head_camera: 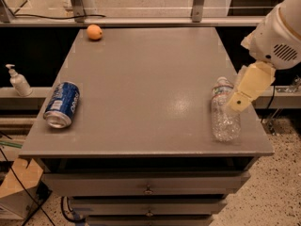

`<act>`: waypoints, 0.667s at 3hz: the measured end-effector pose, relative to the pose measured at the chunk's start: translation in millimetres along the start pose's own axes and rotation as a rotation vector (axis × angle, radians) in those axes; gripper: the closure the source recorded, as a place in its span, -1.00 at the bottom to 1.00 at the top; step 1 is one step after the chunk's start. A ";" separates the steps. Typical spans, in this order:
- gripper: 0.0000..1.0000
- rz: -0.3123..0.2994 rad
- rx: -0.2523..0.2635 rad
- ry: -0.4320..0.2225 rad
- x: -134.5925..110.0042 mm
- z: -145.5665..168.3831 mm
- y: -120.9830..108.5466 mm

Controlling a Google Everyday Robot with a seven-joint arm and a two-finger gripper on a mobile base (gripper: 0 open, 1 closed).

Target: Move water bottle near pepsi can

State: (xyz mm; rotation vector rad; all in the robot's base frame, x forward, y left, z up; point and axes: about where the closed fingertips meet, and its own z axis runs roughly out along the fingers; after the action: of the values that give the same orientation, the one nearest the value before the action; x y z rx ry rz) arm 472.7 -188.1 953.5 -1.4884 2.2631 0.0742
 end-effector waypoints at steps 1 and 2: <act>-1.00 0.018 0.005 -0.005 -1.7 1.1 -1.6; -1.00 0.041 0.002 0.036 4.6 8.5 -3.7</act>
Offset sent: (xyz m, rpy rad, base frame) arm 0.0078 -0.0122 -0.0243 -0.0642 0.0745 -0.0927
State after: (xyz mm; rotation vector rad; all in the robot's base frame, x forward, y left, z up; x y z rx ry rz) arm 477.2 -191.3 944.7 -1.4536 2.3220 0.0582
